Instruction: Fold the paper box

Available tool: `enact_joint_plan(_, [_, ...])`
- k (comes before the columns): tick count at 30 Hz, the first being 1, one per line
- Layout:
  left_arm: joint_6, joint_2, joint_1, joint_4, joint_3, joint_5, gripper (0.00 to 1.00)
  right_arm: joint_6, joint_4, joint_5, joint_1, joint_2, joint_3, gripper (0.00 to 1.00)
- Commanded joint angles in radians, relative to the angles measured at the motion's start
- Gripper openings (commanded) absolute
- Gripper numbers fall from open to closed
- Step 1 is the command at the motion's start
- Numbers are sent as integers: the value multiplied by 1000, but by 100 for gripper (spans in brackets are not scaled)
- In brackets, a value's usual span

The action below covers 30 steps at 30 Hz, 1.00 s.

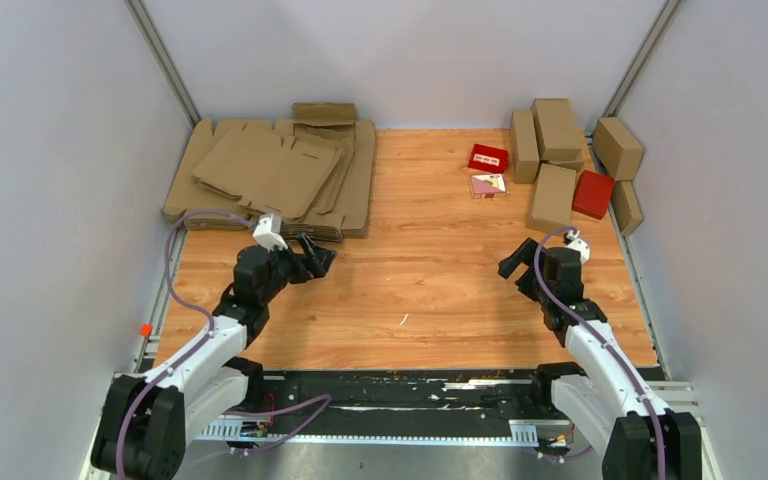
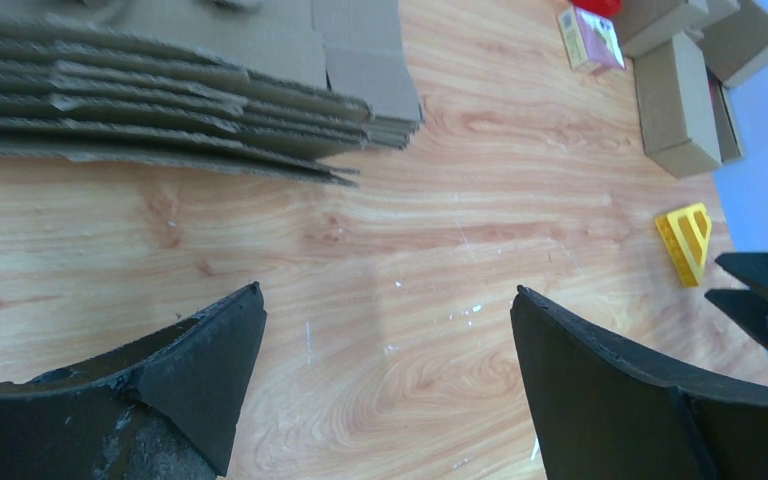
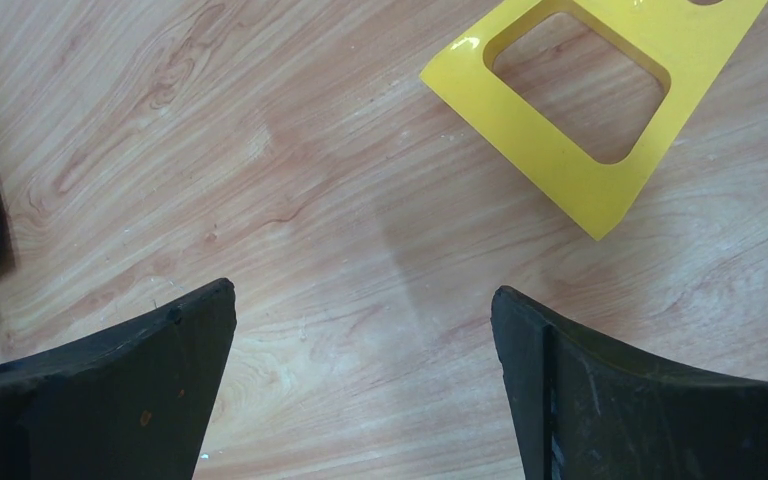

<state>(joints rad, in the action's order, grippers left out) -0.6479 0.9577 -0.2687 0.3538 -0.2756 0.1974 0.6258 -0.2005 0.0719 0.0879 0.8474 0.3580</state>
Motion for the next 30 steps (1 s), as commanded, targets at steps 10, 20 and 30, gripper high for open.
enact_joint_plan(10, [146, -43, -3, -383, -261, -358, 100, -13, -4, -20, -2, -43, 44, 99])
enact_joint_plan(20, [344, 359, -3, -565, -644, -499, 86, -18, 3, -14, -2, -87, 25, 99])
enact_joint_plan(30, [506, 667, -22, -602, -913, -482, 73, -21, 17, -25, -1, -46, 34, 99])
